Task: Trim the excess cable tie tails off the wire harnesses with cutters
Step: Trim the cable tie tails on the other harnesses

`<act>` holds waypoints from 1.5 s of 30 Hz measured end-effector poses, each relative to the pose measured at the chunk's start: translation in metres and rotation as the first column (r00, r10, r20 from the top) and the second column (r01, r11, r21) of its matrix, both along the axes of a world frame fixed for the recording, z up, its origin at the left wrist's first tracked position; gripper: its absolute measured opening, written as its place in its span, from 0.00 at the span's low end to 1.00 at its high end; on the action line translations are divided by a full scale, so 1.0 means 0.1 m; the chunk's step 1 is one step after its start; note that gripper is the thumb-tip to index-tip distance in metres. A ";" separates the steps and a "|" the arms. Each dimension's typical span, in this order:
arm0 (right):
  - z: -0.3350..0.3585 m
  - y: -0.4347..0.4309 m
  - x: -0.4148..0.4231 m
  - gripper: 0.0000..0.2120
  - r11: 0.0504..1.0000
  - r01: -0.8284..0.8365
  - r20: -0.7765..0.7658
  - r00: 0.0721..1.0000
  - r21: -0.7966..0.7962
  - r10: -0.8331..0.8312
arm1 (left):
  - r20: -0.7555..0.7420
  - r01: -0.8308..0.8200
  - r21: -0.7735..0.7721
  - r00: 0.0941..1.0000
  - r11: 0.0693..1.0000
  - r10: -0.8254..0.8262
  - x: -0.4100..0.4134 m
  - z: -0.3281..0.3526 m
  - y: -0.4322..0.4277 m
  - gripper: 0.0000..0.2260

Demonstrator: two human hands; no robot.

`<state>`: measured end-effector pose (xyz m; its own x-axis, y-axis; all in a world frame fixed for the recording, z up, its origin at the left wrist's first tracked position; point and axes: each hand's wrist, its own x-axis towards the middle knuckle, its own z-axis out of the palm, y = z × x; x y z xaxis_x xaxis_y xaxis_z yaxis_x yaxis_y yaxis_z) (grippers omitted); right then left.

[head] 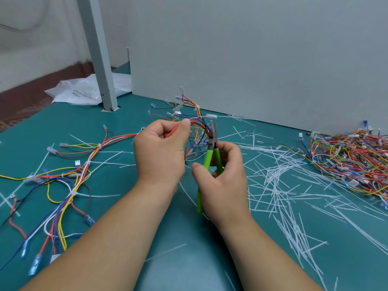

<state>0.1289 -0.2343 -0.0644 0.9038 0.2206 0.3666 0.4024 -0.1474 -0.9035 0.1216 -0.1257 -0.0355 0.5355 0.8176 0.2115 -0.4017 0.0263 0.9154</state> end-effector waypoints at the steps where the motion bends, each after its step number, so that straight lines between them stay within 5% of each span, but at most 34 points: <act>1: 0.00 0.00 0.00 0.20 1.000 0.000 0.015 1.000 -0.008 0.000 | 0.000 -0.015 -0.011 1.000 1.000 0.015 0.01 0.00 0.01 0.13; 10: -0.01 0.00 -0.01 0.20 0.997 0.038 0.023 0.999 0.064 -0.039 | -0.042 0.014 0.243 0.999 0.970 -0.004 -0.06 0.01 -0.03 0.07; 20: -0.01 0.01 -0.01 0.22 0.991 0.048 0.024 0.998 0.122 -0.051 | -0.085 0.043 0.337 0.996 0.940 -0.015 -0.12 0.01 -0.09 0.04; 34: -0.04 -0.01 0.08 0.18 0.960 0.070 0.098 0.990 0.272 -0.100 | -0.054 0.019 0.699 0.998 0.714 0.026 -0.16 0.06 -0.06 0.06; 45: -0.01 -0.03 0.02 0.21 0.988 0.103 0.140 0.983 0.117 -0.119 | -0.016 -0.109 0.768 0.982 0.631 0.188 -0.16 0.04 -0.03 0.06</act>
<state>0.1309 -0.2376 -0.0653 0.8554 0.0738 0.5128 0.5179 -0.1028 -0.8492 0.1054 -0.1290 -0.0312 0.4698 0.4580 0.7547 -0.2558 -0.7476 0.6129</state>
